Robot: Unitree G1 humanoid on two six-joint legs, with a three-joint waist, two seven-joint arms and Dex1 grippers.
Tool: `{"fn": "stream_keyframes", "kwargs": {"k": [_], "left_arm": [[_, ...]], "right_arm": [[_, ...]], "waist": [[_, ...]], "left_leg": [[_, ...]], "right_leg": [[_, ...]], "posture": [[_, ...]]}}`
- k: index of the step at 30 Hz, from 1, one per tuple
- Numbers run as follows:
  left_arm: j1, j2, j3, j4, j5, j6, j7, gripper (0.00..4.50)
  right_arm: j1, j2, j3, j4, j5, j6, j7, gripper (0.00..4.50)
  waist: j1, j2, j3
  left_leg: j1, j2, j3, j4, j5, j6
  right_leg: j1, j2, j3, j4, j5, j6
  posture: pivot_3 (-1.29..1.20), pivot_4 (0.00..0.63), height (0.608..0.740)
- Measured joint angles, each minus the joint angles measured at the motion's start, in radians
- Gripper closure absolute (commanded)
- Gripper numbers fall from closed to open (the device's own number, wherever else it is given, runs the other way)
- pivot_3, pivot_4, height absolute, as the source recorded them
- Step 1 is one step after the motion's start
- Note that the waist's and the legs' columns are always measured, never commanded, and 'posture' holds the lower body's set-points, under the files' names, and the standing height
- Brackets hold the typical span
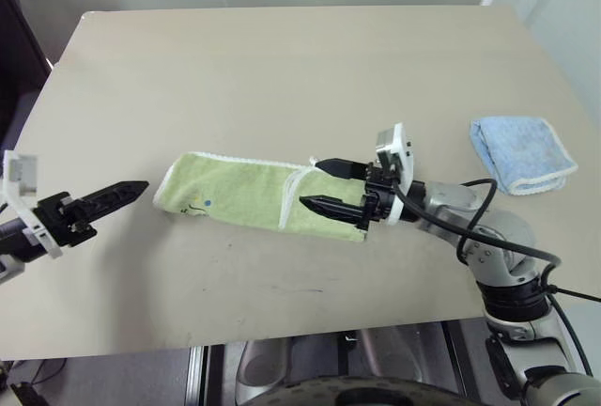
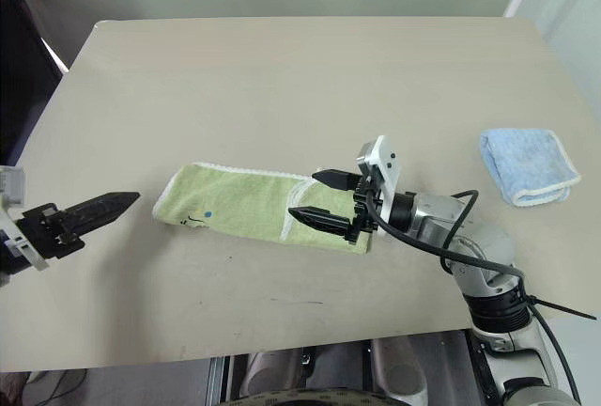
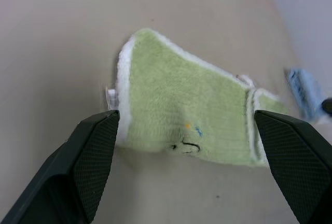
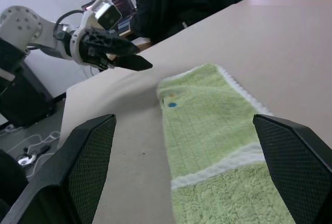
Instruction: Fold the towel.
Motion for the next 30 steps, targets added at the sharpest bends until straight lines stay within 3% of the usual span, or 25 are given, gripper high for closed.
{"fn": "stream_keyframes", "kwargs": {"k": [9,13,19,27,30], "left_arm": [[0.033,-0.206,0.155,-0.081,-0.074,0.156,0.233,0.00],[-0.016,-0.242,0.171,-0.040,-0.062,0.132,0.306,0.00],[-0.067,-0.261,0.150,0.043,-0.042,0.102,0.354,0.00],[-0.138,-0.273,0.105,0.112,-0.036,0.058,0.384,0.00],[-0.159,-0.282,0.087,0.127,-0.034,0.040,0.395,0.00]], "right_arm": [[-0.001,0.027,0.011,0.019,-0.016,-0.008,0.001,0.03],[-0.001,0.031,0.013,0.023,-0.017,-0.008,0.001,0.03],[0.000,0.009,0.013,0.008,-0.019,-0.008,0.009,0.03],[-0.001,-0.123,0.032,-0.072,-0.084,-0.017,0.064,0.03],[0.000,-0.143,0.034,-0.076,-0.101,-0.029,0.072,0.03]], "waist": [[-0.003,-0.001,0.000],[0.000,-0.002,0.000],[0.002,-0.003,0.000],[0.011,-0.003,0.000],[0.012,-0.003,0.000]], "left_leg": [[0.006,0.000,0.000,-0.005,0.002,-0.005],[0.015,0.000,0.000,-0.009,0.003,-0.005],[0.016,0.000,0.000,-0.010,0.004,-0.006],[0.021,0.000,-0.001,-0.013,0.006,-0.006],[0.023,0.000,-0.001,-0.013,0.006,-0.006]], "right_leg": [[0.003,0.001,0.001,0.001,0.000,-0.002],[0.011,0.001,0.001,0.000,-0.001,-0.003],[0.011,0.001,0.001,0.001,-0.001,-0.003],[0.017,0.001,0.001,0.000,-0.002,-0.002],[0.019,0.001,0.001,0.000,-0.008,0.007]], "posture": [[0.00,0.150,0.703],[0.00,0.150,0.703],[0.00,0.150,0.703],[0.00,0.150,0.703],[0.00,0.150,0.703]]}}
